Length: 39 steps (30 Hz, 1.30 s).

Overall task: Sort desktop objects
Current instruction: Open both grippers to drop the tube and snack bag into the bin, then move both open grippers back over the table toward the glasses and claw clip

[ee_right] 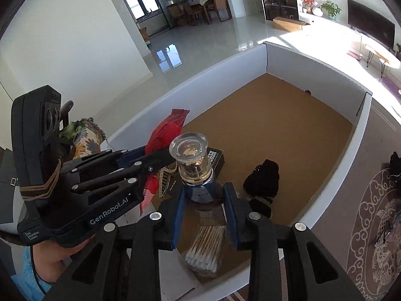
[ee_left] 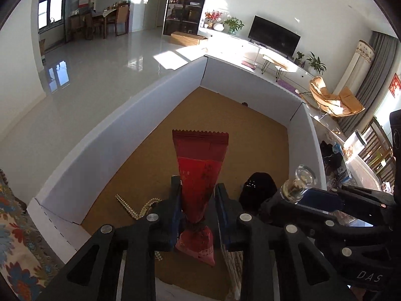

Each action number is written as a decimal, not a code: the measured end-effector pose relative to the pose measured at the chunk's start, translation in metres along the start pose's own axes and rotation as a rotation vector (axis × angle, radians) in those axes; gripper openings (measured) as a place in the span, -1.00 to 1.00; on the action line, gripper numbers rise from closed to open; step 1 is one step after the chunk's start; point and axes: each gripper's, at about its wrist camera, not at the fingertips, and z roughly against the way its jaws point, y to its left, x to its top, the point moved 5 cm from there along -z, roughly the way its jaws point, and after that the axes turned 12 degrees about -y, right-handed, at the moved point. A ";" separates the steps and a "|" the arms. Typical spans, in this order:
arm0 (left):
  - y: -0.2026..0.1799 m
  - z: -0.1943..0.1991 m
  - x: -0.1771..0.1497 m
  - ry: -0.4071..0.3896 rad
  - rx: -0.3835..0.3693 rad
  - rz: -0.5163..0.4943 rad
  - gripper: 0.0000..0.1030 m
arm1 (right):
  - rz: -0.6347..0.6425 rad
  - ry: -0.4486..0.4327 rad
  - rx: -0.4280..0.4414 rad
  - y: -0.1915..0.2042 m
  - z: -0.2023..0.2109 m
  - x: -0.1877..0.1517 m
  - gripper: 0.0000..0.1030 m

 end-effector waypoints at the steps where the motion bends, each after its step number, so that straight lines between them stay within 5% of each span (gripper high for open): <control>1: 0.005 -0.004 -0.002 0.004 0.021 0.014 0.09 | -0.007 -0.007 -0.010 -0.003 -0.010 0.002 -0.21; 3: 0.012 -0.002 -0.005 -0.022 0.039 0.046 0.51 | -0.027 -0.040 -0.026 -0.008 -0.016 0.005 0.09; 7: 0.015 0.012 -0.002 -0.100 0.029 0.089 0.52 | -0.068 -0.174 -0.006 -0.018 0.009 0.011 0.44; 12: -0.022 0.029 -0.008 -0.146 -0.025 0.048 0.52 | 0.042 -0.349 -0.130 -0.033 0.072 -0.002 0.72; 16: -0.087 0.053 -0.018 -0.178 -0.130 -0.069 0.52 | 0.084 -0.408 -0.279 -0.071 0.120 -0.046 0.82; 19: -0.147 0.078 -0.027 -0.204 -0.272 -0.156 0.55 | 0.045 -0.387 -0.406 -0.119 0.154 -0.099 0.86; 21: -0.187 0.092 -0.039 -0.205 -0.357 -0.212 0.95 | 0.000 -0.341 -0.502 -0.158 0.173 -0.140 0.86; 24: -0.243 0.091 -0.063 -0.171 -0.437 -0.315 1.00 | -0.102 -0.258 -0.649 -0.215 0.201 -0.197 0.86; 31: -0.307 0.014 -0.144 0.007 -0.397 -0.490 1.00 | -0.230 -0.152 -0.778 -0.277 0.230 -0.259 0.86; 39: -0.320 -0.022 -0.167 0.045 -0.361 -0.538 1.00 | -0.190 -0.112 -0.797 -0.276 0.223 -0.262 0.94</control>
